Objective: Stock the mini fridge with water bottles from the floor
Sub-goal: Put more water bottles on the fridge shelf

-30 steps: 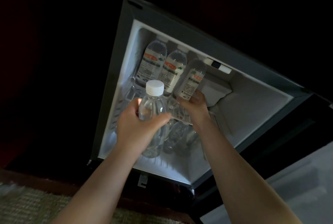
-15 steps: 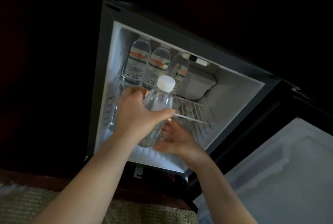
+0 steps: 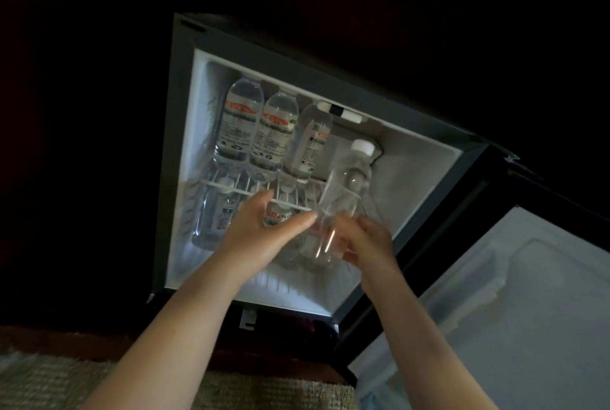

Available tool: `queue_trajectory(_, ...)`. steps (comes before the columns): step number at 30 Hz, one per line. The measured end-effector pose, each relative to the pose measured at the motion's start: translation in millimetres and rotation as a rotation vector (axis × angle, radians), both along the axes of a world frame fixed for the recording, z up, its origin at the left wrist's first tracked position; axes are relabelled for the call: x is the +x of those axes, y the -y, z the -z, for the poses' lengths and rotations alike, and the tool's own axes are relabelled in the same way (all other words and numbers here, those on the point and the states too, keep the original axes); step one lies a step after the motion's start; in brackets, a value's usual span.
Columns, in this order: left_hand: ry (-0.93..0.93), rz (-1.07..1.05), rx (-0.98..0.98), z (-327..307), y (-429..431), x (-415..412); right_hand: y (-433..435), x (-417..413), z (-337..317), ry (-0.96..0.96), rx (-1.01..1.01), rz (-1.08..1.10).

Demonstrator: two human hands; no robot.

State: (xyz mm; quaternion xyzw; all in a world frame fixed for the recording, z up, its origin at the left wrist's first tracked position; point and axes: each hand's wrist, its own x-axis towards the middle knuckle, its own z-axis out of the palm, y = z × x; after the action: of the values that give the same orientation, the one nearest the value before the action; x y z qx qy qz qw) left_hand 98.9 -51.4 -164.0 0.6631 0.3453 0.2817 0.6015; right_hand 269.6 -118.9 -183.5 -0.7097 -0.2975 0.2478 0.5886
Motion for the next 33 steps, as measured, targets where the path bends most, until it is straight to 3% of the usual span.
queue_trajectory(6, -0.052, -0.068, 0.066, 17.2, -11.7, 4.6, -34.7, 28.0, -27.3, -0.115, 0.115, 0.145)
queue_trajectory(13, -0.08, -0.116, 0.15, 23.8, -19.3, 13.6, -57.4, 54.3, -16.8, -0.149, 0.11, 0.169)
queue_trajectory(18, -0.123, -0.127, 0.232, 30.6, -25.3, 24.7, -75.5, 70.0, -14.6, -0.133, 0.173, 0.116)
queue_trajectory(33, -0.273, -0.046, 0.321, 60.0, -39.5, 39.3, -104.1, 76.3, 3.8, 0.033, 0.092, -0.003)
